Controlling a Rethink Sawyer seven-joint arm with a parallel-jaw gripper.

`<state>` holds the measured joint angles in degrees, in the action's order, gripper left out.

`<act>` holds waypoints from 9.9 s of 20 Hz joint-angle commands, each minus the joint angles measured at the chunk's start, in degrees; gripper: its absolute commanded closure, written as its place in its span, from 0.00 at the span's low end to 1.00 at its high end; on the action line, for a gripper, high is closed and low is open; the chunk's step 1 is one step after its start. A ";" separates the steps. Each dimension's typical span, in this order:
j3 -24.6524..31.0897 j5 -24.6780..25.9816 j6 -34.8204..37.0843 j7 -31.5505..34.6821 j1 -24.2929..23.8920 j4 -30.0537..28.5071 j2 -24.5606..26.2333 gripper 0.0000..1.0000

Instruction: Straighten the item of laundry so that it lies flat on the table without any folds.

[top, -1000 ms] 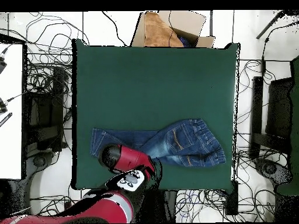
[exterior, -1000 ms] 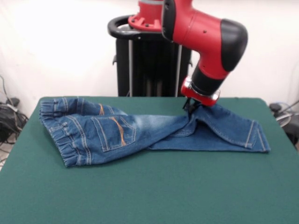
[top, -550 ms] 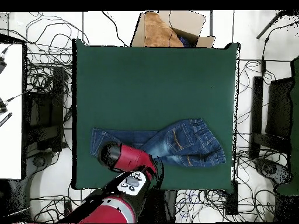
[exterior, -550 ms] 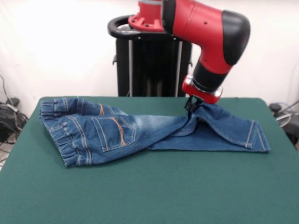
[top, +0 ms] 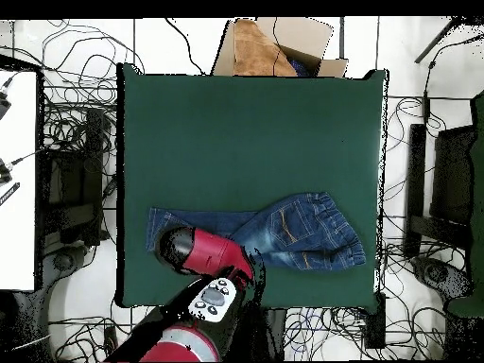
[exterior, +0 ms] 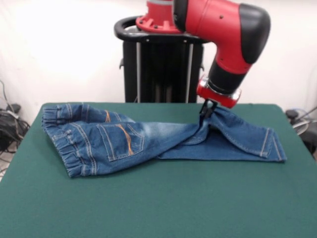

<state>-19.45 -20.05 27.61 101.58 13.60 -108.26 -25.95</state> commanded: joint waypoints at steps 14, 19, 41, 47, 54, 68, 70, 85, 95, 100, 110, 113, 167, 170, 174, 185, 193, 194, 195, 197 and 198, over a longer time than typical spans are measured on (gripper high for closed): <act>3.63 3.96 5.58 6.88 -2.44 2.49 2.23 1.00; 7.81 2.84 0.16 6.18 -5.37 -0.02 3.30 1.00; 18.99 6.40 -11.48 6.19 -14.79 -3.92 7.43 1.00; 19.15 6.94 -11.38 7.09 -14.74 -4.42 7.34 0.00; 19.31 7.31 -11.58 7.77 -14.29 -5.72 6.62 0.00; 18.53 5.35 -9.90 9.19 -12.68 -5.63 2.49 0.00; 18.62 5.48 -10.40 9.05 -12.89 -5.53 2.96 0.00; 20.46 4.44 -9.59 9.30 -14.67 -5.77 0.18 0.00; 21.35 3.71 -9.14 10.28 -15.17 -6.77 -2.80 0.00; 20.22 4.02 -7.91 10.24 -14.41 -5.92 -2.04 0.00; 12.15 5.87 -1.82 10.52 -8.12 -0.39 5.60 0.00; 11.08 5.94 -0.50 10.65 -7.08 0.43 6.93 0.00; 22.57 8.63 -27.83 8.42 -17.78 -4.79 6.42 0.00; 20.25 7.72 -30.22 8.36 -15.07 -2.39 8.69 0.00; 18.18 8.17 -31.94 8.26 -12.87 -0.96 10.21 0.00; 16.25 11.71 -43.38 9.41 -11.39 1.43 14.02 0.00; 16.16 13.96 -47.77 9.96 -11.71 2.74 15.00 0.00; 15.94 14.01 -47.20 9.67 -11.49 2.90 15.01 0.00; 15.82 14.02 -46.52 9.49 -11.37 2.99 14.97 0.00; 15.73 14.17 -45.60 9.42 -11.30 3.15 14.90 1.00; 15.85 14.15 -45.22 9.38 -11.43 3.15 14.85 1.00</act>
<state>-3.53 -2.92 -7.38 101.58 2.76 -120.60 -24.20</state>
